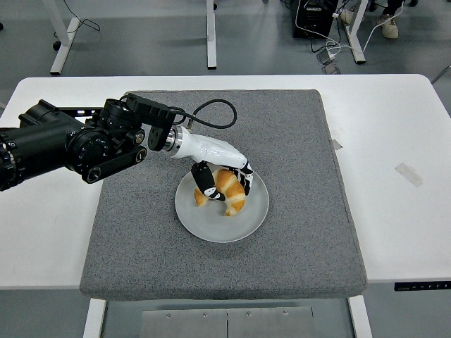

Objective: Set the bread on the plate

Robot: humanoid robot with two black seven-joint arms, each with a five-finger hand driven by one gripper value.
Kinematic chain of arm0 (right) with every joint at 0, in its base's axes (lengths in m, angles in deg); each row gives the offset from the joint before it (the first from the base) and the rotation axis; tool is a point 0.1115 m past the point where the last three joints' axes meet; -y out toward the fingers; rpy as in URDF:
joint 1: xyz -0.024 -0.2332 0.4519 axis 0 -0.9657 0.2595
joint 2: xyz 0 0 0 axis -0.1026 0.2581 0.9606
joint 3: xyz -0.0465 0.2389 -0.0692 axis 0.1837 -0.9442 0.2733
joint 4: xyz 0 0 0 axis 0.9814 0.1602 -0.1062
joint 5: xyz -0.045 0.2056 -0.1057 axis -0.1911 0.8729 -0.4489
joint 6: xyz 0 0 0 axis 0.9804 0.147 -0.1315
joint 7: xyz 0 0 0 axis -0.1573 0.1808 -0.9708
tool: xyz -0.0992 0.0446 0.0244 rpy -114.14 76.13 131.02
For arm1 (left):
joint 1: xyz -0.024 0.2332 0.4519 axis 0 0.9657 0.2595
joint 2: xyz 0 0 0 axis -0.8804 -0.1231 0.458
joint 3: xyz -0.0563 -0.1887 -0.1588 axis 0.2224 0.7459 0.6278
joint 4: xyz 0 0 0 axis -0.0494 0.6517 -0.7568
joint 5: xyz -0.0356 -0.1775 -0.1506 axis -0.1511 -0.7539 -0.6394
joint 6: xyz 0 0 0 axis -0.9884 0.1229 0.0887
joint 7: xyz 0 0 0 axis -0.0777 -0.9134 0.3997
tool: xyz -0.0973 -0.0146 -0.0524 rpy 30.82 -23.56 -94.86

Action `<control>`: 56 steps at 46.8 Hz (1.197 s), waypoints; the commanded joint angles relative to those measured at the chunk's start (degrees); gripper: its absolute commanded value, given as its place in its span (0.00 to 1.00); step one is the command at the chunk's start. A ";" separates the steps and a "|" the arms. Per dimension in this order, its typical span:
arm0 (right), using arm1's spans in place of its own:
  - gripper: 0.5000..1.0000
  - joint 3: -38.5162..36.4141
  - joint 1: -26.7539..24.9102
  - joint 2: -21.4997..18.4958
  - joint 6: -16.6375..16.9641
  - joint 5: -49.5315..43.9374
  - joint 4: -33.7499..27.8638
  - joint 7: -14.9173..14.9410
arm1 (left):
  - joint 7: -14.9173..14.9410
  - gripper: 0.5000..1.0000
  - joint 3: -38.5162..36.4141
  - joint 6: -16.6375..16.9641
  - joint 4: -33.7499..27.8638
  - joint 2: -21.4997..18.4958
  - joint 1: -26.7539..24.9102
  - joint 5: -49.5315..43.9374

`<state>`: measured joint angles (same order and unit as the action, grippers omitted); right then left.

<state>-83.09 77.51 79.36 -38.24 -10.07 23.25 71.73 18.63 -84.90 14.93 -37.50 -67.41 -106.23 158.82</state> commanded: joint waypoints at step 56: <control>1.00 0.09 -0.25 0.00 0.01 0.00 0.11 0.00 | 0.00 0.99 12.16 1.37 1.58 -5.00 5.32 -60.39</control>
<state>-82.99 77.32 79.36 -38.24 -10.07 23.37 71.73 18.63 -75.18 16.14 -36.10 -71.41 -102.07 103.67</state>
